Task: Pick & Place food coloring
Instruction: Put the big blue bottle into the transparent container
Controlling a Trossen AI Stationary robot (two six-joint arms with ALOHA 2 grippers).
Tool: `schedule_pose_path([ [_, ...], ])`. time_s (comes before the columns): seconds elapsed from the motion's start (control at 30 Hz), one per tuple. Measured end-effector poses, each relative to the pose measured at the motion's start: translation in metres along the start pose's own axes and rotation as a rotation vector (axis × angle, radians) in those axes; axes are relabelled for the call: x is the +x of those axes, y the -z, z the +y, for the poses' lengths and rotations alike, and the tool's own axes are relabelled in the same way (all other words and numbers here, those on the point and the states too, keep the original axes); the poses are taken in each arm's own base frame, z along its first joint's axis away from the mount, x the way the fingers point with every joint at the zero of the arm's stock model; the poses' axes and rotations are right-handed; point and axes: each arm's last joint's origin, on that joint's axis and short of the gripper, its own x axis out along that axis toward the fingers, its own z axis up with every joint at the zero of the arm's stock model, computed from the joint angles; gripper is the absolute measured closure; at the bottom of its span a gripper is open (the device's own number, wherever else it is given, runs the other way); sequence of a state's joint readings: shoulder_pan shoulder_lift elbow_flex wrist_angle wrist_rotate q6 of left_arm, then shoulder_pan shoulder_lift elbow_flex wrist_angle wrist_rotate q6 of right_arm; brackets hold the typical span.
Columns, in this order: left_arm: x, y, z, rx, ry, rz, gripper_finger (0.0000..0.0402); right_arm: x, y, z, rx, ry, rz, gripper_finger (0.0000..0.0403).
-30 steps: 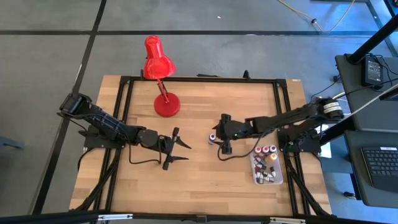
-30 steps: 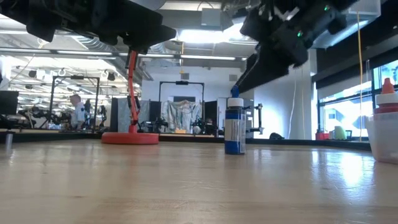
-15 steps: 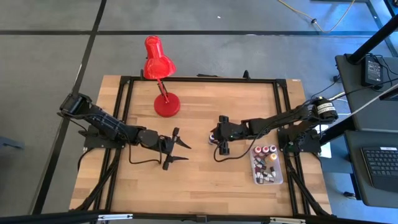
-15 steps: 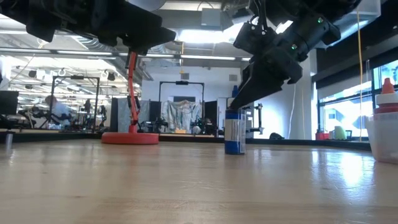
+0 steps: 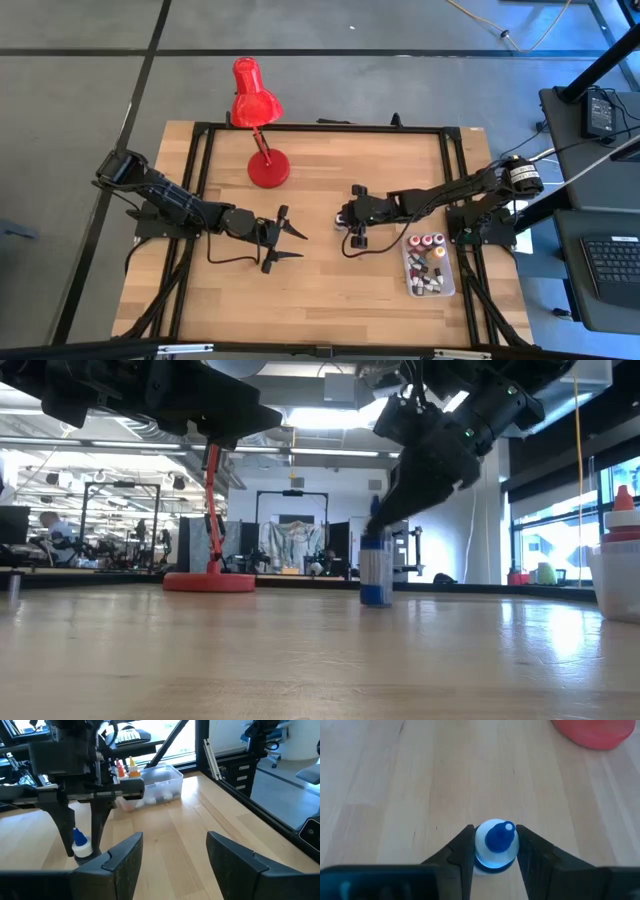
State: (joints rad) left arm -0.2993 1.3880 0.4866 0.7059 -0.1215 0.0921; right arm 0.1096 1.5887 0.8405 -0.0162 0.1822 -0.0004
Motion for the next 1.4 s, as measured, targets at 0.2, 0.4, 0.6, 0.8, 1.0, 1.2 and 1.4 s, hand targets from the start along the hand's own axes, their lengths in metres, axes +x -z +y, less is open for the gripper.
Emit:
schedule_pose_path([
  [0.2,0.0,0.0,0.0,0.0,0.0,0.0,0.0187,-0.04,-0.032,0.014,0.004,-0.048,0.007,0.028],
  [0.4,0.0,0.0,0.0,0.0,0.0,0.0,0.0185,-0.119,-0.046,0.044,0.115,-0.167,-0.002,0.028],
  [0.6,0.0,0.0,0.0,0.0,0.0,0.0,0.0186,-0.176,-0.019,0.069,0.307,-0.205,0.106,0.028],
  [0.8,0.0,0.0,0.0,0.0,-0.001,0.0,0.0187,-0.192,0.018,0.084,0.404,-0.047,0.343,0.028],
  [1.0,0.0,0.0,0.0,0.0,-0.001,0.0,0.0185,-0.192,0.035,0.091,0.431,0.085,0.462,0.028],
  [1.2,0.0,0.0,0.001,0.0,-0.018,0.002,0.0187,-0.174,0.041,0.103,0.383,0.172,0.508,0.028],
  [1.4,0.0,0.0,0.001,0.0,-0.045,0.005,0.0185,-0.156,0.05,0.113,0.313,0.27,0.571,0.028],
])
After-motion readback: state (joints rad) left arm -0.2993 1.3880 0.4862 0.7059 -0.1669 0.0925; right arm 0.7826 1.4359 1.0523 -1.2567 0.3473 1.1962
